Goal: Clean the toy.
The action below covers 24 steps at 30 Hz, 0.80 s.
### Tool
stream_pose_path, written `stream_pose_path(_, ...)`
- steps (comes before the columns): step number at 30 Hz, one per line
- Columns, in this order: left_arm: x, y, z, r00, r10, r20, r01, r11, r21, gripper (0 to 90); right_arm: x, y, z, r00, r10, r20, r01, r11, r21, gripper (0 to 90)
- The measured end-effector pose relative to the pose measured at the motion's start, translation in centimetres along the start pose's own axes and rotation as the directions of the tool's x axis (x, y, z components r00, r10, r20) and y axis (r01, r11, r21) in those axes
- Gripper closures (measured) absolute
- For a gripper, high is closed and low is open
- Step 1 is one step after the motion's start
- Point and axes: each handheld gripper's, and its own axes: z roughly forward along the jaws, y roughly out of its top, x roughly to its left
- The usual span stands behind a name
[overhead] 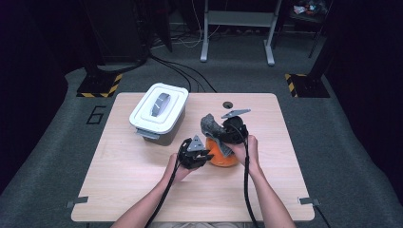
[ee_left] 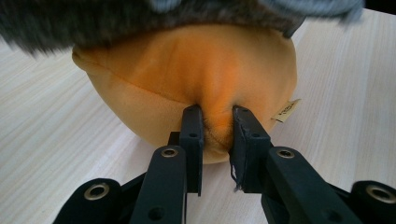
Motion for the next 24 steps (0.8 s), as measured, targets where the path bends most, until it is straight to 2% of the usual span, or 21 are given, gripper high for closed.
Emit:
stream_pose_path(3,0.1,0.0,0.0,0.9999,-0.002,0.012,0.002,1.0,-0.001,75.7,-0.1,-0.2,0.4,0.9998,0.017,0.006,-0.017,1.0,0.006,70.3)
stream_pose_path(6,-0.1,0.0,0.0,1.0,-0.001,0.003,0.001,1.0,-0.002,75.8,-0.2,-0.2,0.3,0.9996,-0.01,0.025,0.01,1.0,0.011,70.4)
stream_pose_path(10,-0.1,0.0,0.0,1.0,-0.004,0.005,0.004,1.0,-0.005,75.8,-0.3,-0.4,0.1,0.9989,0.004,0.046,-0.004,1.0,0.013,70.3)
stream_pose_path(14,0.0,0.0,0.0,1.0,0.001,0.006,-0.001,1.0,-0.005,75.8,-1.3,-0.9,-0.3,0.999,0.008,0.044,-0.009,1.0,0.009,70.3)
stream_pose_path(18,0.0,0.0,0.0,1.0,-0.006,0.007,0.006,1.0,-0.005,75.8,-2.3,-1.6,-0.8,0.9963,0.057,0.065,-0.056,0.998,-0.009,70.3)
stream_pose_path(24,0.0,0.0,0.0,0.9999,-0.008,0.009,0.008,1.0,-0.005,75.8,-4.1,-2.7,-1.6,0.9922,0.097,0.079,-0.096,0.995,-0.015,70.2)
